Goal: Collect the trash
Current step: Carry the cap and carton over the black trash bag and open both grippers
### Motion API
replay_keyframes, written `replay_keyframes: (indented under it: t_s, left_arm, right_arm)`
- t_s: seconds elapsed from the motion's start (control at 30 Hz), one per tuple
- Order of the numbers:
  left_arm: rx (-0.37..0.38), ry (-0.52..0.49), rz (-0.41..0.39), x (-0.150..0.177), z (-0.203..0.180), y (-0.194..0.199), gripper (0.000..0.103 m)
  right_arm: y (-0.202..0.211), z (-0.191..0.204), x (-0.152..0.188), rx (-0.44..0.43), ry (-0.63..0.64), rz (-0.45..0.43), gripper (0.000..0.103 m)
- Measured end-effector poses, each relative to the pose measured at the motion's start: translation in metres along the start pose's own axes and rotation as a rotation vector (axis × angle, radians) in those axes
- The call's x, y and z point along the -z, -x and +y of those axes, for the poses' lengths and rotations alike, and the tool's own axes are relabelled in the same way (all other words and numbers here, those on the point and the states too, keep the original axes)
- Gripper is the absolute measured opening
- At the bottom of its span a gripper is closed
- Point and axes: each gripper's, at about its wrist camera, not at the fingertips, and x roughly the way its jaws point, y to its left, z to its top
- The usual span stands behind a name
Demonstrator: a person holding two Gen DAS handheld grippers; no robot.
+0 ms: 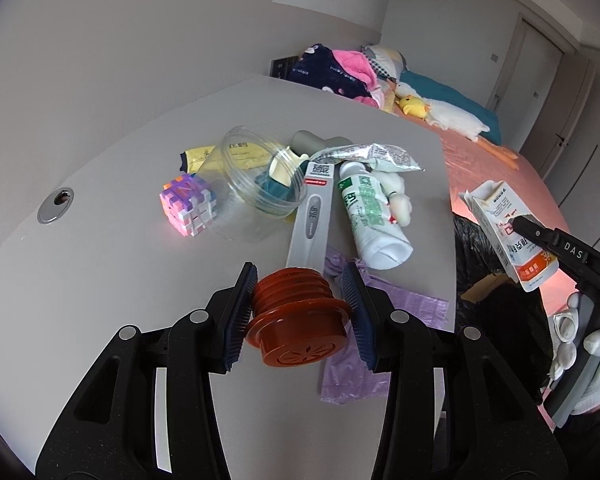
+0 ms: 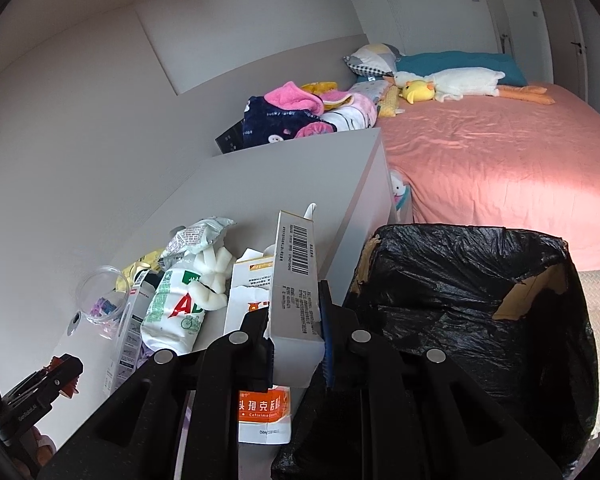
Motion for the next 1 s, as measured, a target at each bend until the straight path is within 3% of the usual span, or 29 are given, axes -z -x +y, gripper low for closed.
replay_keyframes:
  t_s: [1.0]
  left_arm:
    - [0.202, -0.161, 0.058, -0.009, -0.150, -0.037, 0.044]
  right_arm:
    - [0.068, -0.106, -0.006, 0.123, -0.118, -0.098, 0.018]
